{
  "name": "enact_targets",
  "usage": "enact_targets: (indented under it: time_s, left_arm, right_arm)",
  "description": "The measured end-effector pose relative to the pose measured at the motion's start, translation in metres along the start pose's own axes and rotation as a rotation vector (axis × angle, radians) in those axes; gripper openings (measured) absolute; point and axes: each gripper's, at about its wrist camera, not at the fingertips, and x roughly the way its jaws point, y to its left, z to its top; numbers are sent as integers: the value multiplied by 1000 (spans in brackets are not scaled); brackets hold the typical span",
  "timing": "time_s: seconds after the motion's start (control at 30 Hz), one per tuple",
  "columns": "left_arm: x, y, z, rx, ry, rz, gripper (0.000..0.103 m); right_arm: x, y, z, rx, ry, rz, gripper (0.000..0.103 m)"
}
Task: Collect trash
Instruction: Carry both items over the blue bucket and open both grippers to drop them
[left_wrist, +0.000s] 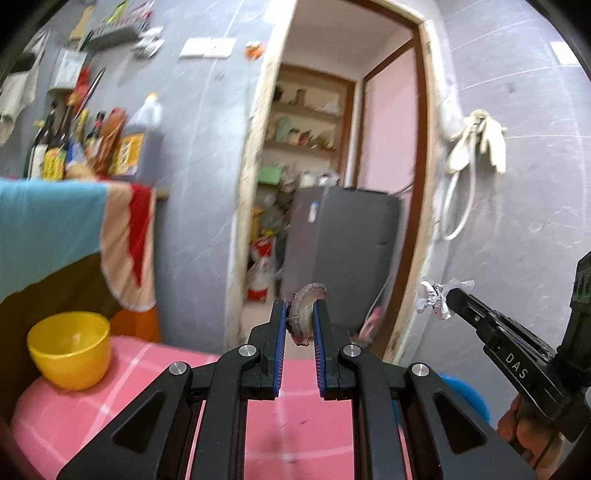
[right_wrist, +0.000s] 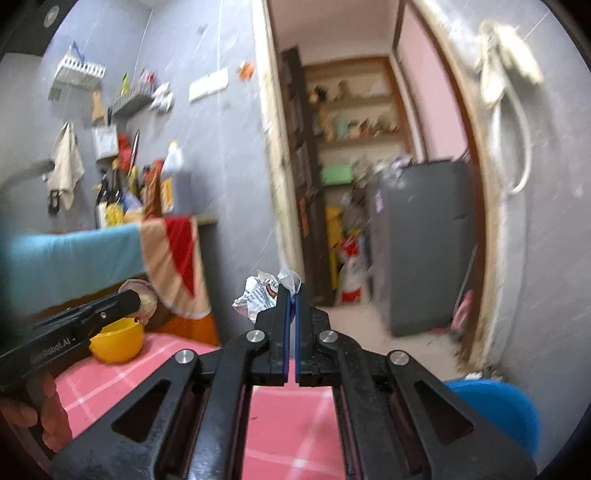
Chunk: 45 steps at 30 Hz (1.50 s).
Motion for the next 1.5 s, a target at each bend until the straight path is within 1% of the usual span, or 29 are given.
enact_targets:
  time_s: [0.13, 0.27, 0.43, 0.63, 0.77, 0.9, 0.97, 1.07, 1.23, 1.5]
  left_arm:
    - [-2, -32, 4, 34, -30, -50, 11]
    - [5, -56, 3, 49, -28, -94, 11]
    - [16, -79, -1, 59, -10, -134, 11]
    - [29, -107, -11, 80, 33, -173, 11]
    - [40, -123, -19, 87, 80, -196, 11]
    - [55, -137, -27, 84, 146, -217, 11]
    - [62, -141, -32, 77, 178, -224, 11]
    - [74, -148, -39, 67, 242, -241, 11]
    - [98, -157, -53, 33, 358, -259, 11]
    - [132, -159, -75, -33, 519, -270, 11]
  right_arm:
    - [-25, -16, 10, -15, -71, -63, 11]
    - [-40, -34, 14, -8, -100, -107, 11]
    - [-53, -56, 11, -9, -98, -153, 11]
    - [-68, -86, 2, -6, -69, -206, 11]
    - [-71, -108, -5, 21, -23, -235, 11]
    - [-71, -127, -13, 50, 25, -258, 11]
    - [-70, -138, -18, 65, 66, -272, 11]
    - [-67, -150, -25, 91, 110, -278, 11]
    - [-60, -174, -40, 147, 209, -279, 11]
    - [-45, -191, -57, 207, 330, -266, 12]
